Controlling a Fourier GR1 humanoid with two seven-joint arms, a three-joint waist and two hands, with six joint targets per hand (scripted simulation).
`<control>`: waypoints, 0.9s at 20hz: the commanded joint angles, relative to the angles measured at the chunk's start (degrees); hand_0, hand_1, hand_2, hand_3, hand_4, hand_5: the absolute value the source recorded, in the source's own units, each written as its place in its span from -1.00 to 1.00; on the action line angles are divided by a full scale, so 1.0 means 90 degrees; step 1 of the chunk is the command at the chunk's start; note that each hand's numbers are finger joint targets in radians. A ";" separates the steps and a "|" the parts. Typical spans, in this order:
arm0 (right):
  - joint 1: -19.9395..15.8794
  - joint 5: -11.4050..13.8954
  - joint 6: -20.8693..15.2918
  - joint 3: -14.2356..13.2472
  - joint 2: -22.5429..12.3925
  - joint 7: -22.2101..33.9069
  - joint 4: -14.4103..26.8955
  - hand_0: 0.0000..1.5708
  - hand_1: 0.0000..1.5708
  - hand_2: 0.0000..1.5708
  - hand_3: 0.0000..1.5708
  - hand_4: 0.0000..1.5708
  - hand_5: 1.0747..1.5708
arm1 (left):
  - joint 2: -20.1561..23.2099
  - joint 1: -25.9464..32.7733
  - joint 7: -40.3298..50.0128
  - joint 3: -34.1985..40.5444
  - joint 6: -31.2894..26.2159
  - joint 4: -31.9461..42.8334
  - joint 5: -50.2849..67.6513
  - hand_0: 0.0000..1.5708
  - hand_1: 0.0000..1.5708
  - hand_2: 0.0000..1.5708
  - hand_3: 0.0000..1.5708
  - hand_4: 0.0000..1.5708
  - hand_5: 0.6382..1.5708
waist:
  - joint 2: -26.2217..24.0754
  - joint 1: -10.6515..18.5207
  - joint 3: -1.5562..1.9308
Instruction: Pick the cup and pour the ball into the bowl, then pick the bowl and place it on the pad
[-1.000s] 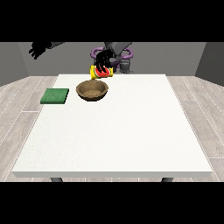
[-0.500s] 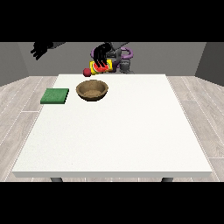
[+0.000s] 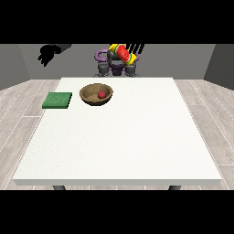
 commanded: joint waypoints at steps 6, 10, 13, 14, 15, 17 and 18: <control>0.0108 0.0178 -0.0552 0.0011 0.0457 -0.0271 0.0124 -1.00 -1.00 -1.00 -1.00 -0.01 0.95 | 0.0401 0.0026 -0.1342 0.3052 -0.1006 -0.1332 0.4013 -1.00 -1.00 -1.00 -1.00 0.35 1.00 | 0.0545 0.0734 0.0012; 0.0196 0.0336 -0.0929 0.0086 0.0861 -0.0620 0.0100 -1.00 -1.00 -1.00 -1.00 -0.08 0.98 | 0.1123 0.0216 -0.1845 0.3861 -0.2418 -0.1361 0.5253 -1.00 -1.00 -1.00 -1.00 0.35 0.99 | 0.0873 0.1036 0.0037; -0.0039 0.0367 -0.1054 0.0063 0.1001 -0.0966 0.0327 -1.00 -1.00 -1.00 -1.00 -0.06 0.99 | 0.1532 0.0024 -0.1810 0.4227 -0.2959 -0.1277 0.5695 -1.00 -1.00 -1.00 -1.00 0.34 0.98 | 0.1384 0.1125 0.0057; 0.0046 0.0333 -0.1101 0.0005 0.0985 -0.0859 0.0449 -1.00 -1.00 -1.00 -1.00 -0.06 0.98 | 0.1682 0.0186 -0.1578 0.4290 -0.3357 -0.1285 0.5932 -1.00 -1.00 -1.00 -1.00 0.34 0.97 | 0.1111 0.1241 0.0058; 0.0081 0.0393 -0.1023 0.0102 0.1252 -0.1444 0.0480 -1.00 -1.00 -1.00 -1.00 -0.06 0.98 | 0.1720 0.0208 -0.1938 0.4441 -0.3206 -0.1265 0.5942 -1.00 -1.00 -1.00 -1.00 0.34 0.97 | 0.1531 0.1134 0.0060; 0.0122 0.0564 -0.1157 0.0309 0.1510 -0.1594 0.0591 -1.00 -1.00 -1.00 -1.00 -0.06 0.99 | 0.2019 0.0379 -0.1817 0.4513 -0.3558 -0.1188 0.6062 -1.00 -1.00 -1.00 -1.00 0.33 0.97 | 0.1477 0.1041 0.0060; -0.0228 0.0507 -0.1098 0.0299 0.1342 -0.1428 0.0847 -1.00 -1.00 -1.00 -1.00 -0.08 0.98 | 0.1857 0.0572 -0.1912 0.4464 -0.3449 -0.1353 0.6077 -1.00 -1.00 -1.00 -1.00 0.32 0.97 | 0.1426 0.0977 0.0061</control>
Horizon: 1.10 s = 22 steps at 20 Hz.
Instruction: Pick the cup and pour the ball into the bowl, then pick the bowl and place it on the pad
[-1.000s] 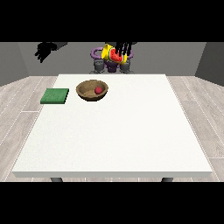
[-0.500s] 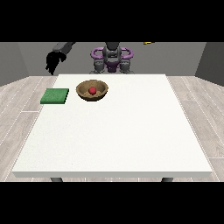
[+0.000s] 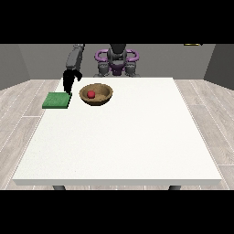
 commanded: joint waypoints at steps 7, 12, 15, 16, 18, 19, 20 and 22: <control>-0.0635 0.0175 -0.0019 0.0196 0.0171 -0.0824 0.1275 -1.00 -1.00 -1.00 -1.00 -0.27 0.95 | 0.0811 0.0601 0.0074 0.0620 -0.0600 -0.0232 0.0761 -1.00 -1.00 -1.00 -1.00 0.28 0.92 | 0.0221 -0.0406 0.0008; -0.0961 0.0049 0.0217 -0.0156 -0.0019 -0.1801 0.2317 -1.00 -1.00 -1.00 -1.00 -0.33 0.93 | 0.1114 0.0476 0.0324 0.0708 -0.0919 -0.0686 0.1147 -1.00 -1.00 -1.00 -1.00 0.29 0.93 | 0.0747 -0.0020 0.0013; -0.1103 0.0097 0.0267 -0.0067 -0.0113 -0.1772 0.2626 -1.00 -1.00 -1.00 -1.00 -0.37 0.92 | 0.1187 0.0806 0.0301 0.0765 -0.0937 -0.0819 0.1230 -1.00 -1.00 -1.00 -1.00 0.29 0.92 | 0.0604 -0.0173 0.0011; -0.1168 0.0126 0.0280 -0.0096 -0.0126 -0.2021 0.2821 -1.00 -1.00 -1.00 -1.00 -0.39 0.91 | 0.1140 0.0786 0.0353 0.0753 -0.0954 -0.0941 0.1334 -1.00 -1.00 -1.00 -1.00 0.30 0.93 | 0.0743 -0.0070 0.0012; -0.1382 0.0097 0.0212 -0.0161 -0.0180 -0.2199 0.2884 -1.00 -1.00 -1.00 -1.00 -0.40 0.91 | 0.1181 0.0890 0.0112 0.0720 -0.1108 -0.1071 0.1331 -1.00 -1.00 -1.00 -1.00 0.29 0.93 | 0.0975 0.0014 0.0012; -0.1248 0.0023 0.0489 -0.0200 -0.0504 -0.1807 0.2961 -1.00 -1.00 -1.00 -1.00 -0.43 0.89 | 0.1197 0.0947 0.0349 0.0758 -0.0984 -0.1100 0.1359 -1.00 -1.00 -1.00 -1.00 0.29 0.94 | 0.0757 -0.0084 0.0012; -0.1222 0.0291 0.0128 0.0187 0.0104 -0.2040 0.2733 -1.00 -1.00 -1.00 -1.00 -0.43 0.90 | 0.1344 0.0883 0.0151 0.0892 -0.0969 -0.0803 0.1323 -1.00 -1.00 -1.00 -1.00 0.30 0.93 | 0.0782 -0.0322 0.0009; -0.1352 0.0268 -0.0137 0.0217 0.0376 -0.2026 0.2709 -1.00 -1.00 -1.00 -1.00 -0.42 0.91 | 0.1641 0.0807 0.0242 0.1011 -0.1197 -0.0638 0.1456 -1.00 -1.00 -1.00 -1.00 0.30 0.93 | 0.0761 -0.0319 0.0008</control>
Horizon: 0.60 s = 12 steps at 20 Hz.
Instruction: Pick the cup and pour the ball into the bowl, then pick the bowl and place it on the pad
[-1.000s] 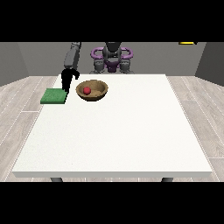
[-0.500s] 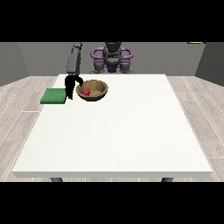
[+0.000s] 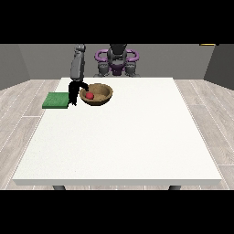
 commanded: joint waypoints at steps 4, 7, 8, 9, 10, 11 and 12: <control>-0.0434 0.0155 -0.0687 0.0140 0.0436 0.0004 0.0498 -1.00 -1.00 -1.00 -1.00 -0.41 0.92 | -0.0032 0.0134 0.0279 -0.0101 0.0026 -0.0313 0.0177 -1.00 -1.00 -1.00 -1.00 0.30 0.93 | -0.0069 0.0223 0.0080; -0.0684 0.0105 -0.0690 0.0216 0.0529 0.0165 0.0369 -1.00 -1.00 -1.00 -1.00 -0.39 0.90 | 0.0440 0.0034 0.0133 0.0234 -0.0294 0.0129 0.0389 -1.00 -1.00 -1.00 -1.00 0.30 0.93 | 0.0098 0.0038 0.0076; -0.0479 -0.0050 -0.0431 -0.0076 0.0150 -0.0153 0.0608 -1.00 -1.00 -1.00 -1.00 -0.37 0.94 | 0.0599 -0.0064 0.0356 0.0320 -0.0373 -0.0033 0.0582 -1.00 -1.00 -1.00 -1.00 0.30 0.94 | 0.0327 0.0169 0.0081; -0.0183 0.0017 -0.0973 -0.0117 0.0153 0.0321 0.0645 -1.00 -1.00 -1.00 -1.00 -0.22 0.99 | 0.0345 0.0239 0.0050 0.0264 -0.0341 -0.0053 0.0447 -1.00 -1.00 -1.00 -1.00 0.30 0.93 | 0.0151 0.0148 0.0074; -0.0062 0.0065 -0.1171 -0.0199 0.0052 0.0298 0.0802 0.12 0.12 -0.26 -1.00 -0.23 0.77 | 0.0351 0.0038 0.0095 0.0232 -0.0189 -0.0212 0.0401 -1.00 -1.00 -1.00 -1.00 0.30 0.92 | 0.0479 0.0199 0.0079; 0.0150 0.0242 -0.1133 -0.0014 -0.0012 0.0488 0.0816 0.89 0.89 1.00 -0.43 -0.21 0.68 | 0.0396 0.0067 0.0016 0.0327 -0.0245 -0.0127 0.0457 -1.00 -1.00 -1.00 -1.00 0.30 0.92 | 0.0438 0.0177 0.0070; 0.0275 0.0419 -0.1340 0.0014 -0.0258 0.0553 0.0890 1.00 1.00 1.00 0.00 0.07 0.66 | 0.0370 0.0102 0.0133 0.0253 -0.0364 -0.0240 0.0541 -1.00 -1.00 -1.00 -1.00 0.30 0.92 | 0.0368 0.0376 0.0070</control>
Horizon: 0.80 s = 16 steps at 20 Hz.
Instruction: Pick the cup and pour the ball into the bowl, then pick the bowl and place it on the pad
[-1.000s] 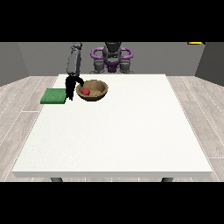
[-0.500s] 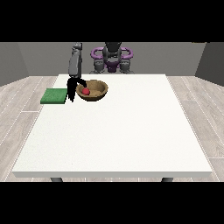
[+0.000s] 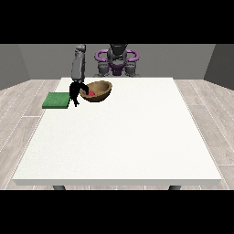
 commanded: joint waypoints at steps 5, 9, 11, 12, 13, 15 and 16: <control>0.0419 0.0421 -0.1092 0.0056 -0.0468 0.0885 0.0403 1.00 1.00 1.00 0.95 0.18 0.76 | 0.0068 -0.0037 -0.0029 0.0093 -0.0190 -0.0067 0.0244 -1.00 -1.00 -1.00 -1.00 0.39 0.88 | 0.0448 0.0318 0.0183; 0.0573 0.0642 -0.1368 0.0330 -0.0696 0.1300 -0.0016 1.00 1.00 1.00 0.64 0.27 0.88 | -0.0002 0.0118 -0.0078 0.0107 -0.0065 0.0142 0.0124 -1.00 -1.00 -1.00 -1.00 0.48 0.91 | 0.0131 0.0091 0.0165; 0.0428 0.0772 -0.1589 0.0472 -0.0840 0.1601 -0.0280 1.00 1.00 1.00 0.61 0.30 0.90 | 0.0262 0.0019 -0.0045 0.0227 -0.0189 0.0408 0.0173 -1.00 -1.00 -1.00 -1.00 0.50 0.90 | 0.0059 -0.0021 0.0164; 0.0353 0.0842 -0.1645 0.0575 -0.1024 0.2111 -0.0380 1.00 1.00 1.00 0.59 0.29 0.90 | 0.0058 0.0179 0.0009 0.0108 -0.0069 0.0418 0.0075 -1.00 -1.00 -1.00 -1.00 0.51 0.90 | -0.0302 -0.0073 0.0155; 0.0354 0.0877 -0.1570 0.0686 -0.1072 0.2298 -0.0492 1.00 1.00 1.00 0.50 0.27 0.89 | 0.0399 0.0106 0.0132 0.0304 -0.0284 0.0748 0.0229 -1.00 -1.00 -1.00 -1.00 0.52 0.90 | -0.0335 -0.0190 0.0157; 0.0226 0.0823 -0.1349 0.0673 -0.1570 0.3036 -0.0614 1.00 1.00 1.00 0.36 0.30 0.93 | 0.0290 0.0509 -0.0225 0.0338 -0.0354 0.0777 0.0102 -1.00 -1.00 -1.00 -1.00 0.52 0.91 | -0.0567 -0.0204 0.0156; 0.0106 0.0980 -0.1427 0.0897 -0.1471 0.3350 -0.0669 1.00 1.00 1.00 0.33 0.31 0.94 | 0.0195 0.0486 -0.0168 0.0269 -0.0305 0.0869 0.0093 -1.00 -1.00 -1.00 -1.00 0.52 0.92 | -0.0639 -0.0349 0.0167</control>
